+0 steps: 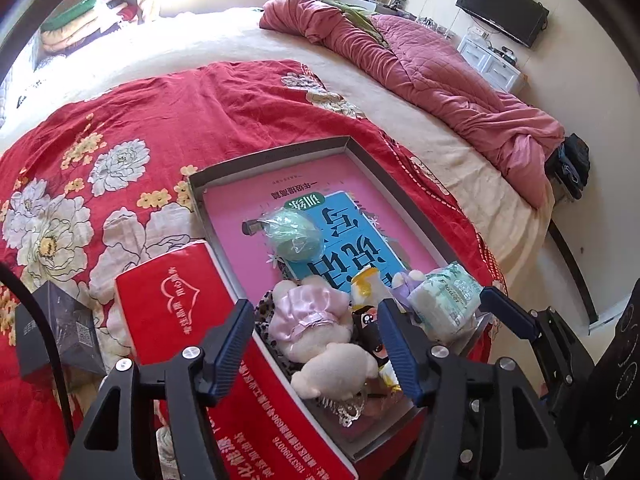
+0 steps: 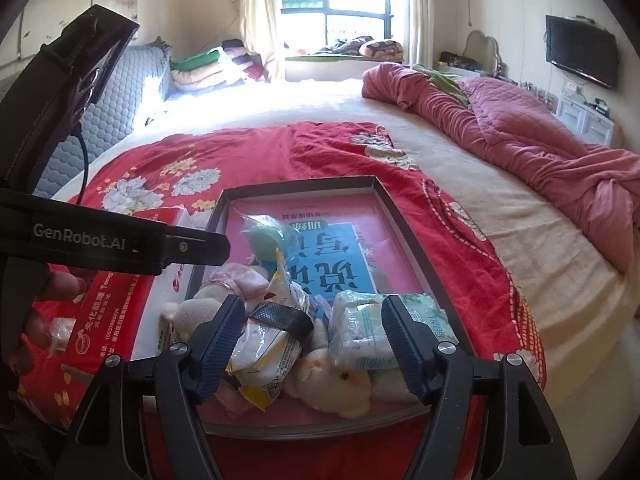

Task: Organize soft objects
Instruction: 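Withdraw both open tools from the tray back toward the item pile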

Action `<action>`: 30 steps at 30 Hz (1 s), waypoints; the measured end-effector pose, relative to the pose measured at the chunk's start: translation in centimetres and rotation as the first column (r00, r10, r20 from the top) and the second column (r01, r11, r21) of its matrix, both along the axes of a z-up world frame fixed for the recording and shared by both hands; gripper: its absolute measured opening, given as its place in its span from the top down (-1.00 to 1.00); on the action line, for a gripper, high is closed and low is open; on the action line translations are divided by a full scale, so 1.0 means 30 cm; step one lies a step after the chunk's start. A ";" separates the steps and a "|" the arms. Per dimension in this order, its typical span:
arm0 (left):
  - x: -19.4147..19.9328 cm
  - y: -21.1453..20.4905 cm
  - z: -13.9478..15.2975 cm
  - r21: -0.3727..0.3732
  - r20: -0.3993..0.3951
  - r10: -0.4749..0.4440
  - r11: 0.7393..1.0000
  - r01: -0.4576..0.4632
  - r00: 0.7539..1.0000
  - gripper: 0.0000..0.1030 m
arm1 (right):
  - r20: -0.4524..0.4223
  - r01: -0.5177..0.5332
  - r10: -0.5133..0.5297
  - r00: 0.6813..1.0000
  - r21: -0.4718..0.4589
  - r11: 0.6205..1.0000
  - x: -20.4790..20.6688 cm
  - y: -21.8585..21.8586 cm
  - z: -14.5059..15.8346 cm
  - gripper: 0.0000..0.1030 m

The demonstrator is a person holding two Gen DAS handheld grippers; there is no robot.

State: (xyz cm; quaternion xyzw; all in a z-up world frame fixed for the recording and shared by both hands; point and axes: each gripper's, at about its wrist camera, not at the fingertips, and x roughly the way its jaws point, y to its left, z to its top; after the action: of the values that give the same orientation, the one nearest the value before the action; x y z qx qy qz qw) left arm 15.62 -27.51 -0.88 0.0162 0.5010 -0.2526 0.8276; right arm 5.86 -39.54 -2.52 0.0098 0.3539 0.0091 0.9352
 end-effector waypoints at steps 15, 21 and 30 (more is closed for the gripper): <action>-0.165 0.165 0.116 0.047 0.133 0.043 0.998 -0.050 0.990 -0.37 | 0.116 -0.024 0.029 0.993 -0.037 0.999 -0.048 0.087 0.115 -0.50; -0.205 0.234 0.124 0.046 0.147 0.066 0.996 -0.074 0.987 -0.37 | 0.133 -0.062 0.067 0.989 -0.047 0.997 -0.062 0.141 0.148 -0.50; -0.239 0.380 0.089 0.044 0.125 0.130 0.990 -0.136 0.984 -0.38 | 0.137 -0.145 0.154 0.979 -0.077 0.986 -0.083 0.256 0.179 -0.50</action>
State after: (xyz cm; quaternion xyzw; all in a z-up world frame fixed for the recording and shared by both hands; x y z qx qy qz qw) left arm 8.45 -16.12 1.78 0.0197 0.4557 -0.1821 0.8711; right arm 3.36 -31.85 2.87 -0.0487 0.2862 0.0684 0.9545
